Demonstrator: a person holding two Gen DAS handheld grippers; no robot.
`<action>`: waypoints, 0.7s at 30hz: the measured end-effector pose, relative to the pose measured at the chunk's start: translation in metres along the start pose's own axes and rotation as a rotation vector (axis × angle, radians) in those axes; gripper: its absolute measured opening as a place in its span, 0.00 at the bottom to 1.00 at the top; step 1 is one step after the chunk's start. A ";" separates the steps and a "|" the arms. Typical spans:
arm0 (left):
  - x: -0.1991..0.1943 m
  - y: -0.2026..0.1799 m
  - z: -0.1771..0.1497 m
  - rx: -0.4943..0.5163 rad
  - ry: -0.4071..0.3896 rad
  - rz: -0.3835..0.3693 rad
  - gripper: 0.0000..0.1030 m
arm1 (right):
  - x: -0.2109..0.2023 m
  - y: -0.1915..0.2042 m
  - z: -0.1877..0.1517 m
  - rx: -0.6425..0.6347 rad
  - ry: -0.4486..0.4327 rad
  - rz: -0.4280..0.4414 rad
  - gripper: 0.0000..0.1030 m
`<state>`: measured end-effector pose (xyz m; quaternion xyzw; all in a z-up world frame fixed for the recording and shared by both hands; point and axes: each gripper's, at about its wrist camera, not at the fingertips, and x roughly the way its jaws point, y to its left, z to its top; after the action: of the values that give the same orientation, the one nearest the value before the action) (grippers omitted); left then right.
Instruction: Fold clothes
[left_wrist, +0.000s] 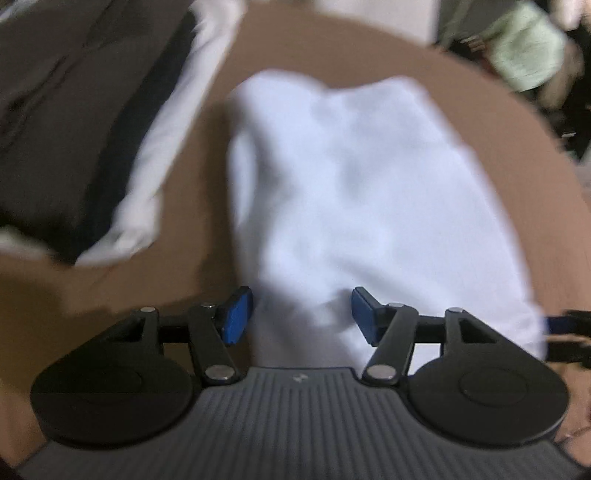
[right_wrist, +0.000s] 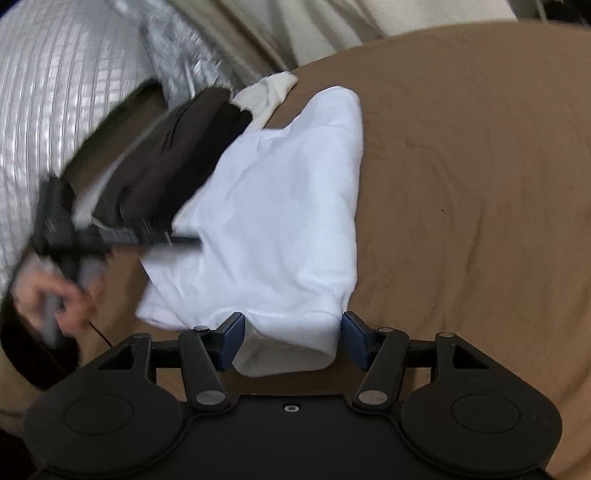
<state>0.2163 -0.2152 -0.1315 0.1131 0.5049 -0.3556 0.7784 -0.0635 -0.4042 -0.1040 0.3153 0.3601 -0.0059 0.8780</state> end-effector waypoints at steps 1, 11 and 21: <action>0.001 0.003 -0.002 -0.001 0.002 0.010 0.70 | -0.001 -0.001 0.000 0.005 -0.004 0.000 0.62; -0.018 -0.012 -0.001 0.130 -0.053 -0.037 0.33 | 0.004 -0.010 0.013 0.044 -0.022 0.020 0.62; -0.024 0.060 0.006 -0.265 -0.108 -0.207 0.49 | 0.028 -0.013 0.062 0.076 -0.010 0.087 0.63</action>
<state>0.2545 -0.1642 -0.1188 -0.0623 0.5135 -0.3698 0.7718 -0.0067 -0.4429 -0.0956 0.3636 0.3411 0.0170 0.8667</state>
